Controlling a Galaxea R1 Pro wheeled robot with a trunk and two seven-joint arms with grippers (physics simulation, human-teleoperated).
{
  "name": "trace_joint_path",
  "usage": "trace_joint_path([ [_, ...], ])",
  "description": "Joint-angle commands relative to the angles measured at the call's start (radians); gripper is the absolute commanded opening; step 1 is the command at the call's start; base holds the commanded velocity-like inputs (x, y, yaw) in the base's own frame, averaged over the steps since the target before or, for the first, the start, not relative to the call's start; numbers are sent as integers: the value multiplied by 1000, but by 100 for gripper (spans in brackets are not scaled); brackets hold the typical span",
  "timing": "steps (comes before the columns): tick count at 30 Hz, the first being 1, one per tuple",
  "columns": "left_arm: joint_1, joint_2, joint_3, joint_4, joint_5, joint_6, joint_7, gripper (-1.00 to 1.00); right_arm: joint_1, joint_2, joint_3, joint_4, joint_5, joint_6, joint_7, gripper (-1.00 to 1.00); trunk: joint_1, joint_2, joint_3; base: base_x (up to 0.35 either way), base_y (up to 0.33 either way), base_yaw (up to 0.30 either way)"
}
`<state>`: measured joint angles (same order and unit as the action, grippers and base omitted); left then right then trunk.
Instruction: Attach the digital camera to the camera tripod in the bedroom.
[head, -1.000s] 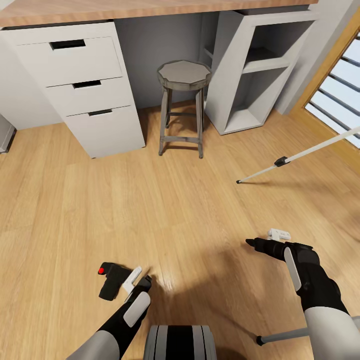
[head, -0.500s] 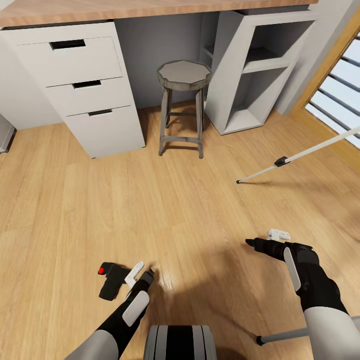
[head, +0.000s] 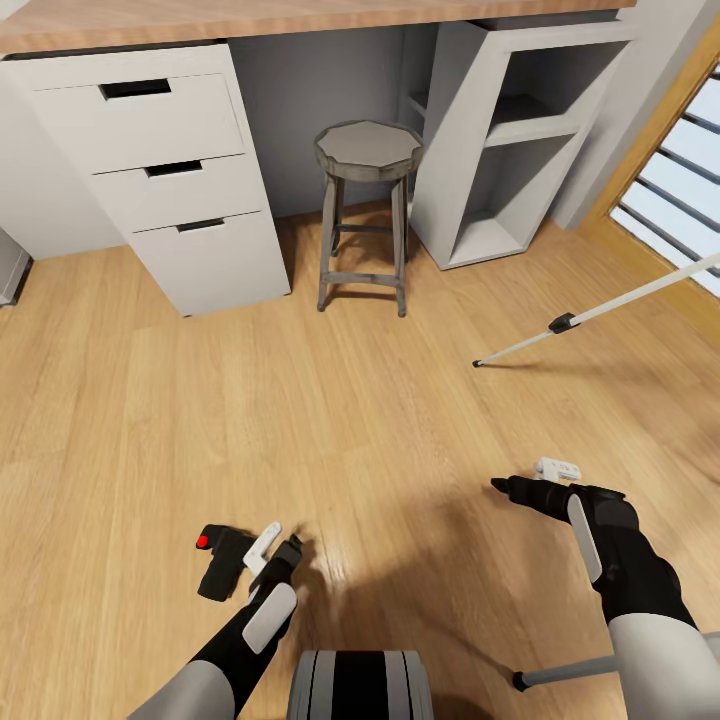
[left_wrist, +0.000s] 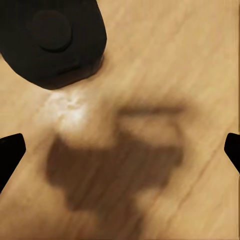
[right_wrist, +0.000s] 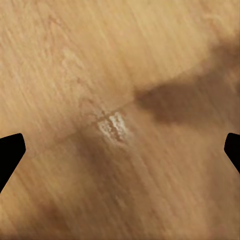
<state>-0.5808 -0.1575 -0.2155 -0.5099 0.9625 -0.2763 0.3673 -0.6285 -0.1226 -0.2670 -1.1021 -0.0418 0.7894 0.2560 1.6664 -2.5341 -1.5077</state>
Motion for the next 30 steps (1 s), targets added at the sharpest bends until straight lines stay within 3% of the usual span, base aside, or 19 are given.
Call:
trace_joint_path([
  [1,-1,1,-8,-2,10,-12,6,100,0,0,-1,-1,-4,5,2,100,0,0,-1,0,0,0],
  [30,-1,3,-7,-5,11,-22,6,100,0,1,-1,1,-4,4,1,100,0,0,-1,0,0,0],
])
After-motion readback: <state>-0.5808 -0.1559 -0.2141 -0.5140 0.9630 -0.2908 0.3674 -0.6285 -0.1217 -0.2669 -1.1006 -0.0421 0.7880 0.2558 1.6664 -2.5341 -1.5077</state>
